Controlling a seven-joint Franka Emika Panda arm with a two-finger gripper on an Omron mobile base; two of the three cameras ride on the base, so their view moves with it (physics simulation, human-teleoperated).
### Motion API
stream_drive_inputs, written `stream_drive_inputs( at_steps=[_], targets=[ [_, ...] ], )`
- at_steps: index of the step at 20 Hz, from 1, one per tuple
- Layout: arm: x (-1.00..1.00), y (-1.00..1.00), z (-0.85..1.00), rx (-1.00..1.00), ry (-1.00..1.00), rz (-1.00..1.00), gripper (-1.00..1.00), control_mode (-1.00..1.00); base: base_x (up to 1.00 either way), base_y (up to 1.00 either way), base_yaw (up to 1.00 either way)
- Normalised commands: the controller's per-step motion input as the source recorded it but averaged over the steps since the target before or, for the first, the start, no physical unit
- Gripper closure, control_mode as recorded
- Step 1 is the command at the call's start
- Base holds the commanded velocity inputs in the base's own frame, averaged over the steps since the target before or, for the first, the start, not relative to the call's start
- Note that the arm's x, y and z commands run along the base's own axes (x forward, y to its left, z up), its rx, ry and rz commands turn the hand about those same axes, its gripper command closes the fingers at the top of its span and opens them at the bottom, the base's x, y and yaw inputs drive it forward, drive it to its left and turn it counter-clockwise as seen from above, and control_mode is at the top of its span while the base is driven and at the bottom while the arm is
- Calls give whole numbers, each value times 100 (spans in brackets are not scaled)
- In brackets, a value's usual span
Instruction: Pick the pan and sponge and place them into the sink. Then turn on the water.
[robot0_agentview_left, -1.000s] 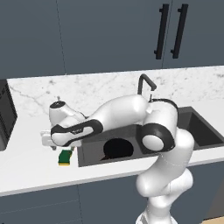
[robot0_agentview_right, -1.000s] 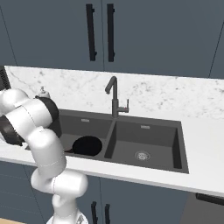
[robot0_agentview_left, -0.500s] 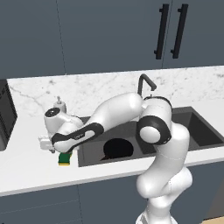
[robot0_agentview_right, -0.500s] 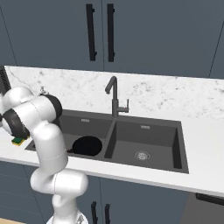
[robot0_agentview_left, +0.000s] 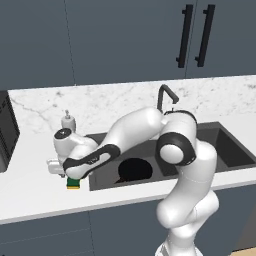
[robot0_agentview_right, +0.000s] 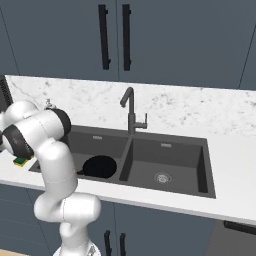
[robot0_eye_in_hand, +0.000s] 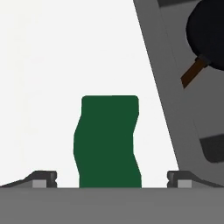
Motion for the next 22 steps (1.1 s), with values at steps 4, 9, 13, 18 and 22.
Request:
stream_drive_inputs(
  at_steps=[4,9,13,18,22],
  targets=[
    [1,-20,-24,2,0,2,-100,-100,0,0,0],
    [3,-2,-25,0,0,0,-100,-100,0,0,0],
    [8,3,-9,0,0,0,-100,-100,0,0,0],
    [1,5,0,0,0,0,-100,-100,0,0,0],
    [8,1,0,0,0,0,-100,-100,0,0,0]
  ],
)
